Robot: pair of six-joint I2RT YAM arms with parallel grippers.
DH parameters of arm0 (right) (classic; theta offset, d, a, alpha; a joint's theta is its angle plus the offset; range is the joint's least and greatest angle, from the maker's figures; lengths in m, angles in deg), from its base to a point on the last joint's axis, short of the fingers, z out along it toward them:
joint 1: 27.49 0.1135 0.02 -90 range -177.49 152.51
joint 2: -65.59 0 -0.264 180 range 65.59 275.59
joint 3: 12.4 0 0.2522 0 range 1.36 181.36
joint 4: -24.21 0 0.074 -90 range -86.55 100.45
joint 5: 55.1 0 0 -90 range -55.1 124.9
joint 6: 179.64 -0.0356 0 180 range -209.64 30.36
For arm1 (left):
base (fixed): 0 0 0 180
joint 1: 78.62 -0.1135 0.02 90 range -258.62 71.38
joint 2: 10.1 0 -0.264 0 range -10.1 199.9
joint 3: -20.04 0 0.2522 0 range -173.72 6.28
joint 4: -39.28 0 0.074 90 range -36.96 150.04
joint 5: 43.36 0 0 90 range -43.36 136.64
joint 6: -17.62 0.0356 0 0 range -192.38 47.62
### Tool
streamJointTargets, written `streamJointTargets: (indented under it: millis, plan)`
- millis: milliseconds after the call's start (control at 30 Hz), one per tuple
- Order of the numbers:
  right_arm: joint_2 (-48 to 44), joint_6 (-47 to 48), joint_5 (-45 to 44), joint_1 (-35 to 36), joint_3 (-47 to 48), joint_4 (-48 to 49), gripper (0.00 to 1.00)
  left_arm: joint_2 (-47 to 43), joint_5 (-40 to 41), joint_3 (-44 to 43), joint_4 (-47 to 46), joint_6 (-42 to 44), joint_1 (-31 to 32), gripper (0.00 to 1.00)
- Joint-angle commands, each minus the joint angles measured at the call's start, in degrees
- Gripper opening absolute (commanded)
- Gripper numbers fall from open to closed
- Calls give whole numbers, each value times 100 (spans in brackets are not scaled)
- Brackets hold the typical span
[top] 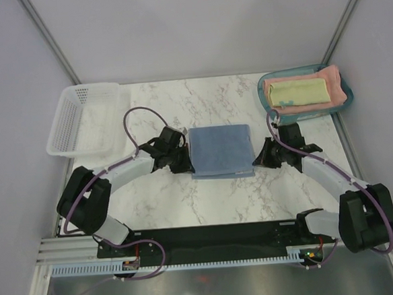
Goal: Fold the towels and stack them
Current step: Fold the towel
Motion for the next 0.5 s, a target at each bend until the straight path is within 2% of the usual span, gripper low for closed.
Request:
streamJointTargets:
  millis: [0, 133, 467]
  plan:
    - [29, -33, 90, 24, -559, 310, 0, 84, -95, 423, -317, 36, 76, 2]
    - [205, -51, 134, 24, -833, 671, 0, 331, -60, 573, -424, 79, 129, 2]
    - [108, 2, 46, 16, -781, 672, 0, 384, 124, 521, -424, 211, 129, 2]
